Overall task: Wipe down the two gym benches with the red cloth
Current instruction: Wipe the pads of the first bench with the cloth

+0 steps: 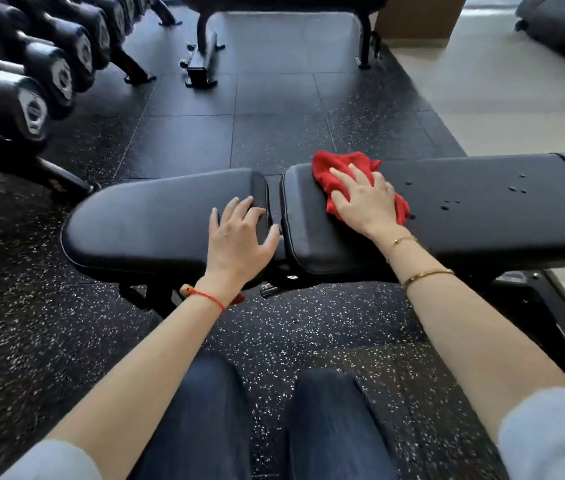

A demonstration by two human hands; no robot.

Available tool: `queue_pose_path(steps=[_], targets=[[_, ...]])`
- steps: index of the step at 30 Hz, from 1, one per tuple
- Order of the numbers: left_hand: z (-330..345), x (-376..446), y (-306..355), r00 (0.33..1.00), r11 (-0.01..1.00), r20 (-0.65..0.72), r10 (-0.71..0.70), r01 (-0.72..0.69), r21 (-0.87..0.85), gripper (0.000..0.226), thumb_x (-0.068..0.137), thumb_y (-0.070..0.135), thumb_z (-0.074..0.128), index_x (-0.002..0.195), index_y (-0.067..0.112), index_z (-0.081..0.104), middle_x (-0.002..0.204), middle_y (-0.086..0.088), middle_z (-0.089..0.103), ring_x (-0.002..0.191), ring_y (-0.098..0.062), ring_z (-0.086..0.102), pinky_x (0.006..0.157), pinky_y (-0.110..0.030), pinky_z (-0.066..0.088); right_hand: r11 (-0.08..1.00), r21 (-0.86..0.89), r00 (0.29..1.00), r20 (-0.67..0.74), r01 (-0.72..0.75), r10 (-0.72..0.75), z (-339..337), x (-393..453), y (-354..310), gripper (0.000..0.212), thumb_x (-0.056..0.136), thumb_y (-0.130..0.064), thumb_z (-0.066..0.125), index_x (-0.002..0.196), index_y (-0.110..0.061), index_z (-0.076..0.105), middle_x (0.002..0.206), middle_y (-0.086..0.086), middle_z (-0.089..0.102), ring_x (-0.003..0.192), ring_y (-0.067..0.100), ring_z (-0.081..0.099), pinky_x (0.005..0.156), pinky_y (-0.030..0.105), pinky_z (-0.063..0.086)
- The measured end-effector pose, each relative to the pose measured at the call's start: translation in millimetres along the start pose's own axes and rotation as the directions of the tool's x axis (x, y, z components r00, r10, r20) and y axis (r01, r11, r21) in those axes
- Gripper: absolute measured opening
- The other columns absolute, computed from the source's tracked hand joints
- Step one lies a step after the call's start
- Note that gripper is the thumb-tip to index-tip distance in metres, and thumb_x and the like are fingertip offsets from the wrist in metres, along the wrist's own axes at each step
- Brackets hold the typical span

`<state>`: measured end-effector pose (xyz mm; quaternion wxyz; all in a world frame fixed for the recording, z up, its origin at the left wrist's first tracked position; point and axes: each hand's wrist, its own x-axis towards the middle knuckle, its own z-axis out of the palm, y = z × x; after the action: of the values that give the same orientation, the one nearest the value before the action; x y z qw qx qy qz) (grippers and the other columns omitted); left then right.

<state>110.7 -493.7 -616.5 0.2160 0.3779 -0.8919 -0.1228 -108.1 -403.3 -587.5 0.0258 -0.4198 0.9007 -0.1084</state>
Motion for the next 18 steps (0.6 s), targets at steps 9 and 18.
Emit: queue_pose_path(steps=[9, 18], targets=[[6, -6, -1, 0.999, 0.999, -0.049, 0.008, -0.005, 0.054, 0.04, 0.093, 0.03, 0.056, 0.13, 0.016, 0.06, 0.149, -0.005, 0.05, 0.143, -0.024, 0.037, 0.121, -0.052, 0.019, 0.918, 0.04, 0.919, -0.04, 0.394, -0.393, 10, -60, -14, 0.047, 0.094, -0.045, 0.043, 0.141, -0.048, 0.04, 0.156, -0.01, 0.033, 0.138, 0.031, 0.029, 0.116, 0.045, 0.019], [5, -4, 2, 0.996, 0.995, -0.084, 0.004, 0.005, 0.099, 0.039, 0.089, 0.031, 0.057, 0.125, 0.016, 0.061, 0.143, -0.002, 0.055, 0.139, -0.022, 0.042, 0.118, -0.052, 0.025, 0.995, -0.013, 0.995, -0.009, 0.103, -0.103, 2, -2, 27, 0.05, 0.095, -0.05, 0.037, 0.146, -0.048, 0.032, 0.16, -0.006, 0.024, 0.143, 0.036, 0.019, 0.118, 0.048, 0.012]])
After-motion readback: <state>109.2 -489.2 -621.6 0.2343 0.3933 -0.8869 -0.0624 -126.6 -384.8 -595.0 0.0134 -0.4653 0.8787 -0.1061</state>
